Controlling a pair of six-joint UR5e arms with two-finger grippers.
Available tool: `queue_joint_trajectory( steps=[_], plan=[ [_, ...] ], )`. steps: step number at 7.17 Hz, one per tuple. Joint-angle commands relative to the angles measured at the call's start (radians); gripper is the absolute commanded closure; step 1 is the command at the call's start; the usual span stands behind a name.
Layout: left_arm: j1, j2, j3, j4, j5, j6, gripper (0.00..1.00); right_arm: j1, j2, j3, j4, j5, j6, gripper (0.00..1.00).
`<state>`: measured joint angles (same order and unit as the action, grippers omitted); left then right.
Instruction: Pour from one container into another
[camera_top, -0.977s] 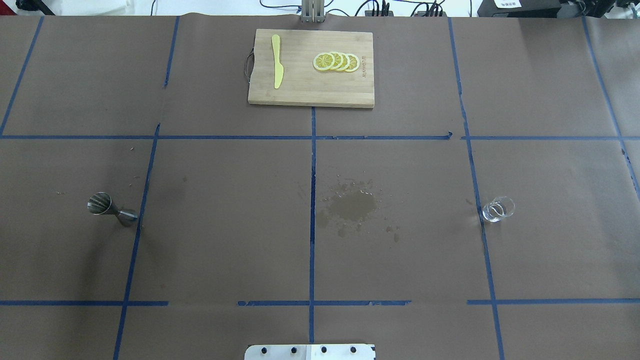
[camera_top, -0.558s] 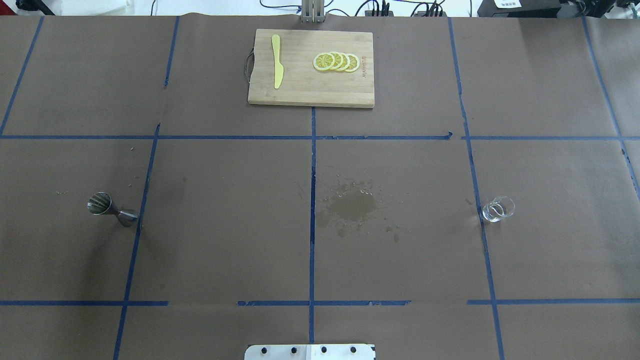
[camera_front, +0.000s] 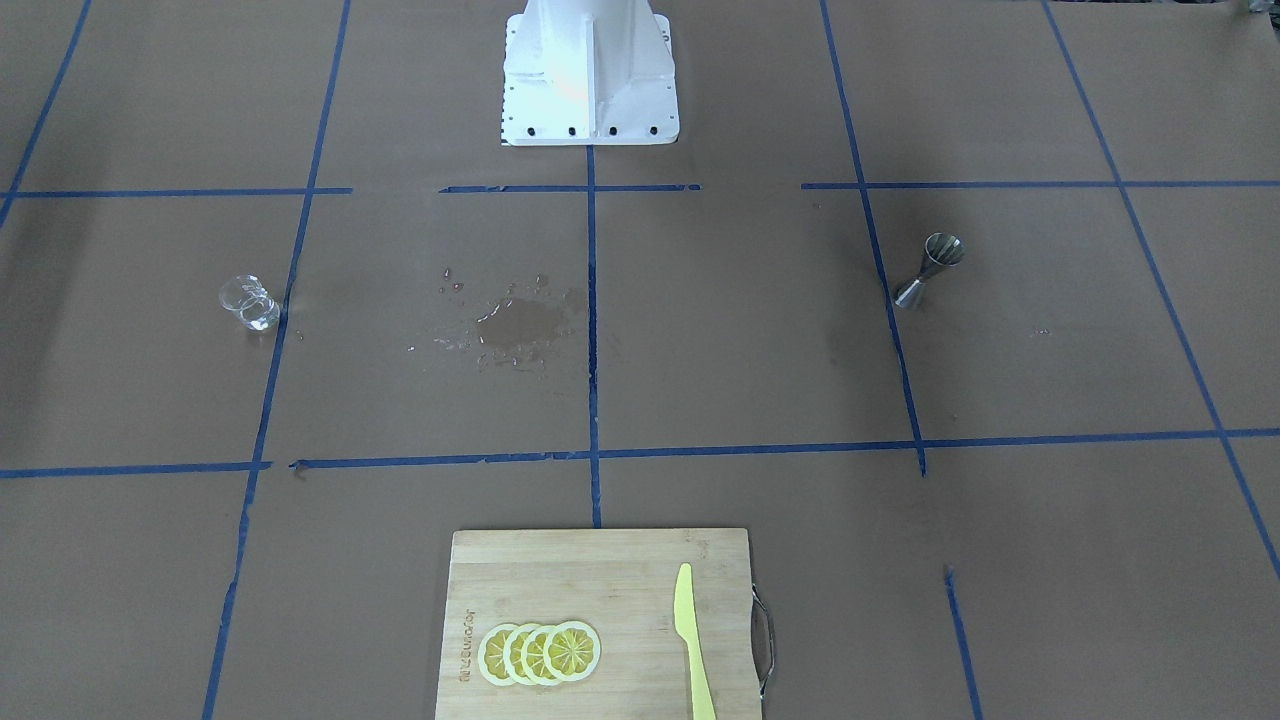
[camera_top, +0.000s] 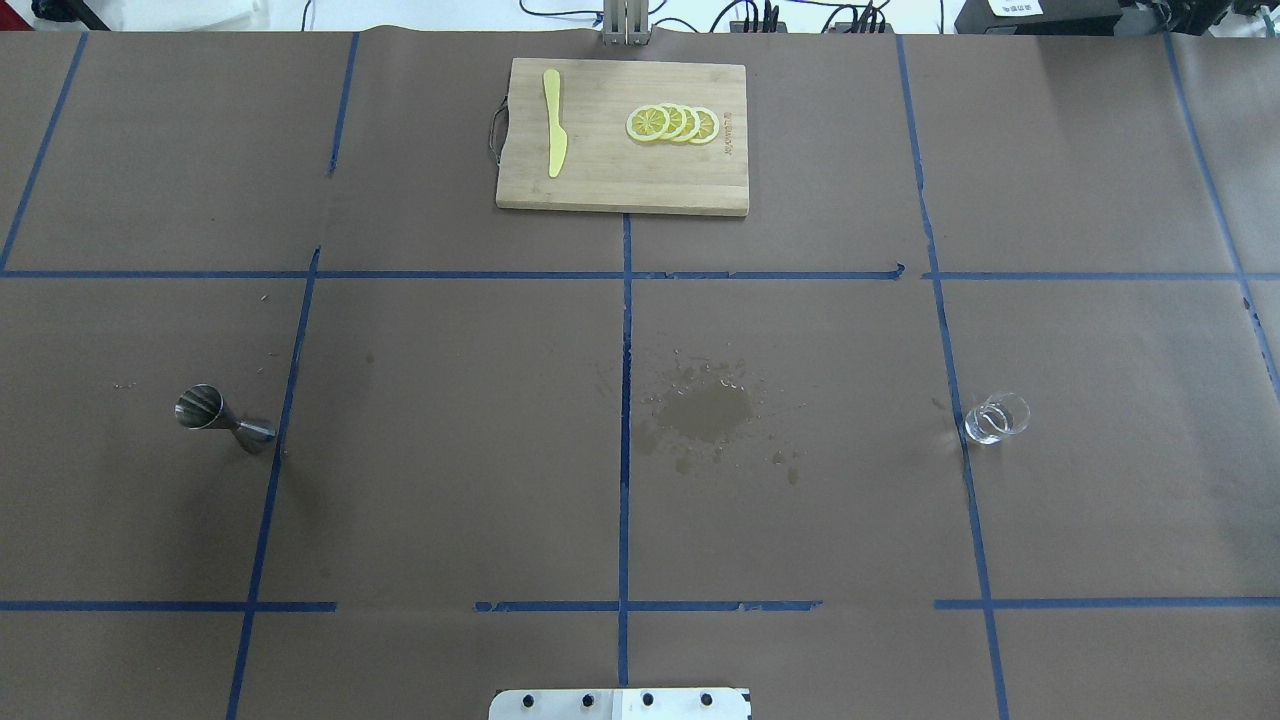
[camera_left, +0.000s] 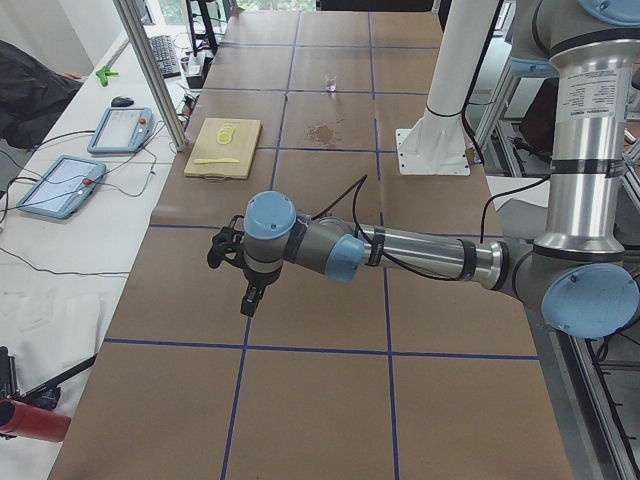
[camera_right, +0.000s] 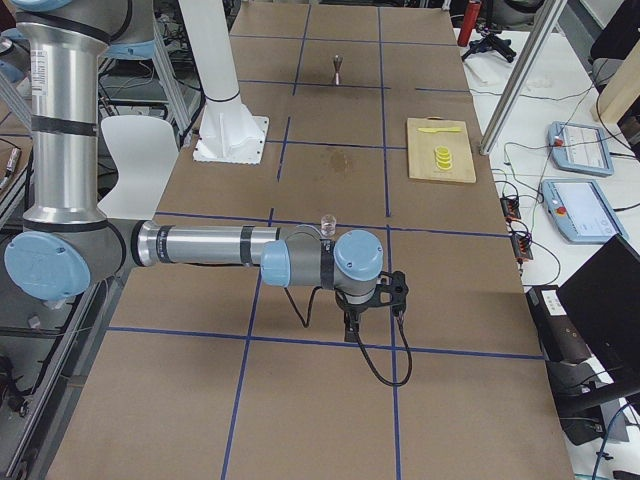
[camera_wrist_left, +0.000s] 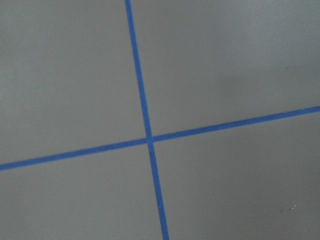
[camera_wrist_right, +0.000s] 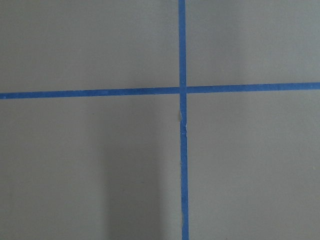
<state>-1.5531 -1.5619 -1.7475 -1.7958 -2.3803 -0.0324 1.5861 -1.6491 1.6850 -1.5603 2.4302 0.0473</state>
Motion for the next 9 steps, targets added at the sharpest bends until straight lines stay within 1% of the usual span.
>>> queue_joint_trajectory(
  steps=[1, 2, 3, 4, 6, 7, 8, 9],
  plan=[
    [0.005, -0.018, -0.113, -0.002, -0.005, 0.008, 0.00, 0.000, 0.000, 0.004, 0.000, -0.002, -0.001, 0.00],
    [0.020, -0.020, -0.137, 0.009, -0.008, -0.001, 0.00, 0.000, 0.000, 0.012, 0.000, -0.005, -0.001, 0.00],
    [0.025, -0.027, -0.138, 0.007, 0.004, -0.024, 0.00, 0.000, -0.001, 0.021, 0.000, -0.005, -0.001, 0.00],
    [0.030, -0.093, -0.113, 0.009, 0.006, -0.125, 0.00, 0.000, -0.001, 0.028, 0.000, -0.008, -0.001, 0.00],
    [0.101, -0.096, -0.122, 0.003, -0.005, -0.170, 0.00, -0.002, 0.012, 0.076, -0.006, -0.011, -0.001, 0.00],
    [0.141, -0.096, -0.139, -0.014, 0.004, -0.286, 0.00, -0.002, 0.011, 0.097, -0.010, -0.007, -0.001, 0.00],
    [0.198, -0.089, -0.186, -0.029, 0.065, -0.391, 0.00, -0.003, 0.000, 0.093, -0.006, 0.006, 0.002, 0.00],
    [0.237, -0.061, -0.245, -0.031, 0.082, -0.473, 0.00, -0.005, -0.023, 0.096, -0.001, 0.006, 0.008, 0.00]
  ],
)
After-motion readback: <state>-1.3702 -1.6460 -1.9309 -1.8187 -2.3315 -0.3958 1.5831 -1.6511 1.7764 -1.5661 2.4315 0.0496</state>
